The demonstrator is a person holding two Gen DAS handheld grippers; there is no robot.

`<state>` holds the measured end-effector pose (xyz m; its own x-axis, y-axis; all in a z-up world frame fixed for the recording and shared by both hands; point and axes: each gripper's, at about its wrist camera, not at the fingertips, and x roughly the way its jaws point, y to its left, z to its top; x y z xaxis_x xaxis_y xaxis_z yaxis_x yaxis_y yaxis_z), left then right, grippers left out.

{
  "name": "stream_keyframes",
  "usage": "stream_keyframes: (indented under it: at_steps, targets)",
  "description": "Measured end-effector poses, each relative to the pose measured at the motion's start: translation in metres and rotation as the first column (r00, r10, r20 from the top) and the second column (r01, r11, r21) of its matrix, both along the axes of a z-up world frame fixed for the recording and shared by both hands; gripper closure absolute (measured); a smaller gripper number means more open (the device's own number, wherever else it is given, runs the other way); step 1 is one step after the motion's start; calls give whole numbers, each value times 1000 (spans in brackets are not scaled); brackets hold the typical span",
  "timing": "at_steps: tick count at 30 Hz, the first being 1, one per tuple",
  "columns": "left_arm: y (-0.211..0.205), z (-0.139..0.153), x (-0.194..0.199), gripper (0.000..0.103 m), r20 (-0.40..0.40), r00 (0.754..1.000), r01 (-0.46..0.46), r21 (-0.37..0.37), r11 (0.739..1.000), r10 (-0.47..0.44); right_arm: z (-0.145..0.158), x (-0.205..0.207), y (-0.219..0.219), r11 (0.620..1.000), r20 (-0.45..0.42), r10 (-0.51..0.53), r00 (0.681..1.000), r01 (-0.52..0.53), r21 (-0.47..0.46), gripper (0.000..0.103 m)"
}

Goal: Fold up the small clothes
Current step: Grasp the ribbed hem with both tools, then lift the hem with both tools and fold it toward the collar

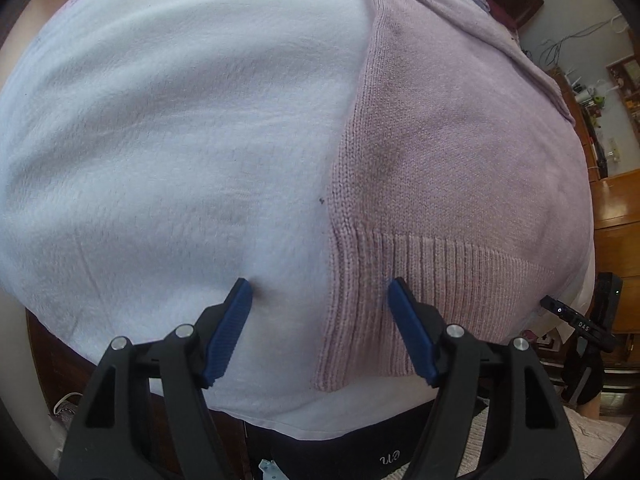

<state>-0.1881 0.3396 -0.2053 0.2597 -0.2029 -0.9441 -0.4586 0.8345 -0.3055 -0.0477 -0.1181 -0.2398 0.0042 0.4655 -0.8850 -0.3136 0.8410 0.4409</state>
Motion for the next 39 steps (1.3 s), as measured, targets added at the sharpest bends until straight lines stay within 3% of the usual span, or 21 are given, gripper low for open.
stream_keyframes:
  at_steps: [2, 8, 9, 11, 12, 13, 19, 26, 33, 39]
  targets:
    - [-1, -2, -1, 33, -2, 1000, -7, -14, 1000, 7, 3, -1, -3, 999, -12, 5, 1000, -5, 43, 82]
    - [-11, -5, -10, 35, -6, 999, 41, -53, 998, -41, 17, -3, -3, 996, 2, 36, 999, -36, 79, 92]
    - [-14, -6, -9, 42, -6, 999, 41, -60, 997, -41, 21, -4, -4, 994, 1, 31, 1000, -31, 107, 92]
    - [-12, -4, -7, 66, 13, 999, 48, -115, 992, -47, 32, -4, -3, 985, 2, 25, 1000, -25, 170, 93]
    - [-11, -3, -7, 83, 23, 999, 50, -152, 987, -47, 39, -4, -3, 981, 10, 23, 1000, -25, 195, 93]
    - [-11, 0, -6, 87, 28, 999, 49, -161, 986, -45, 47, -3, -4, 975, 21, 20, 1000, -24, 222, 93]
    - [-5, 30, -2, 90, 126, 992, 34, -247, 968, -3, 98, 10, -15, 903, 66, -34, 997, 2, 430, 93]
    - [15, 74, 24, 92, 268, 962, 24, -255, 967, 47, 131, 48, -21, 846, 90, -106, 990, 42, 531, 93]
    - [49, 78, 62, 93, 321, 941, -23, -258, 966, 108, 144, 102, -9, 853, 108, -145, 984, 69, 518, 93]
    - [80, 59, 112, 93, 305, 940, -82, -227, 971, 150, 125, 148, 4, 882, 80, -174, 981, 120, 457, 93]
